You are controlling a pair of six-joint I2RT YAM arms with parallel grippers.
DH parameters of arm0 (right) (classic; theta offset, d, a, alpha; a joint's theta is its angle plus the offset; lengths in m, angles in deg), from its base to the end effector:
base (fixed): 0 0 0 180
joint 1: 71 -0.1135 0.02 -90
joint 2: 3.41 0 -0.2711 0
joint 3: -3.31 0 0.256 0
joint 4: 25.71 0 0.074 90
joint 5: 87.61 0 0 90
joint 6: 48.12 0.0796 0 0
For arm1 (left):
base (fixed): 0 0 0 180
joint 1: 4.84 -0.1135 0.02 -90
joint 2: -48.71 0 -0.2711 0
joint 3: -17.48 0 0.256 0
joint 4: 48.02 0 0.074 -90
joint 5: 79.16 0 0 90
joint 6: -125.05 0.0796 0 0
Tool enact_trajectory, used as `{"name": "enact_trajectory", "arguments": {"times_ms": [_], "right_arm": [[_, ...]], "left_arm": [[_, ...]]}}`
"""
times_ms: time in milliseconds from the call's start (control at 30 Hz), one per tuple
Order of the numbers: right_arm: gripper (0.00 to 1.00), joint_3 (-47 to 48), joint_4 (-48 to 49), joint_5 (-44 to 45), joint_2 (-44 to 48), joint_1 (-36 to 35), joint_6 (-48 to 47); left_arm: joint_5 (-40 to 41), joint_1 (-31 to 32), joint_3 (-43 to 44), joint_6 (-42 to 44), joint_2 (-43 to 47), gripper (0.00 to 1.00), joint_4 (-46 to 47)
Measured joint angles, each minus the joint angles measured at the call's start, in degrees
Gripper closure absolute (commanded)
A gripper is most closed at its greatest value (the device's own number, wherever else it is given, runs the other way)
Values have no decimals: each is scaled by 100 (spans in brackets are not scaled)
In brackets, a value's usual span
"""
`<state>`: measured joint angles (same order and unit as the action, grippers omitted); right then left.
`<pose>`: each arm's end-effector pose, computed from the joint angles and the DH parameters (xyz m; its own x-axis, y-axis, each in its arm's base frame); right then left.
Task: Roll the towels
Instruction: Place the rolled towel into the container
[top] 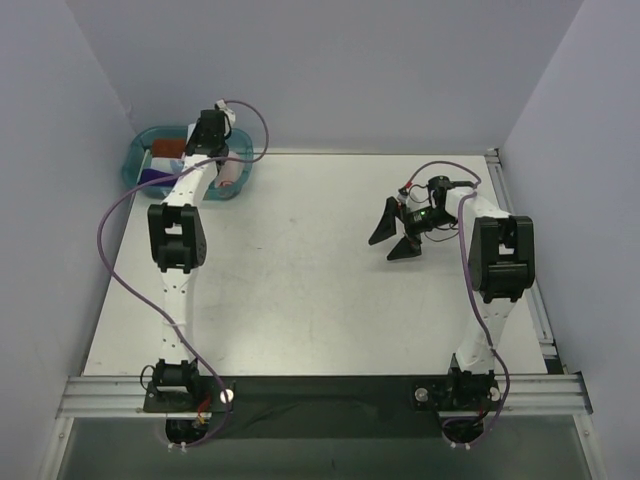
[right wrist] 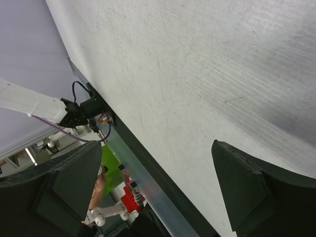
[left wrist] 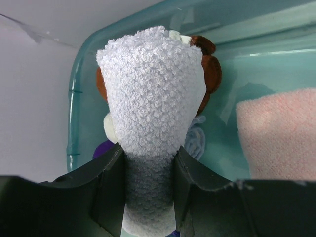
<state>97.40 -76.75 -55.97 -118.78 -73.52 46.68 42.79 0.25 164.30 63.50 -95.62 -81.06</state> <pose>0.4065 0.0857 0.1553 -0.9721 0.0012 -0.2348 -0.2007 0.5144 0.8337 0.6192 -0.0129 0.2108 -0.6255 0.4615 -0.6290 -0.0917 0.7572 0.6468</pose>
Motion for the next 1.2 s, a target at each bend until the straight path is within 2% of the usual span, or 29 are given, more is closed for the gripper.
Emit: {"name": "enact_trajectory", "arguments": {"times_ms": [433,767,1100,1200], "right_arm": [[0,0,-4,96,-83,129,2],[0,-20,-4,92,-225,210,4],[0,-20,-4,92,-243,212,9],[0,-20,-4,92,-243,212,9]], "left_arm": [[-251,284,-76,125,-448,100,-317],[-1200,63,219,-557,-455,100,-940],[-1681,-188,356,-938,-455,91,-1495],[-1733,-243,358,-1012,-452,86,-1587]]}}
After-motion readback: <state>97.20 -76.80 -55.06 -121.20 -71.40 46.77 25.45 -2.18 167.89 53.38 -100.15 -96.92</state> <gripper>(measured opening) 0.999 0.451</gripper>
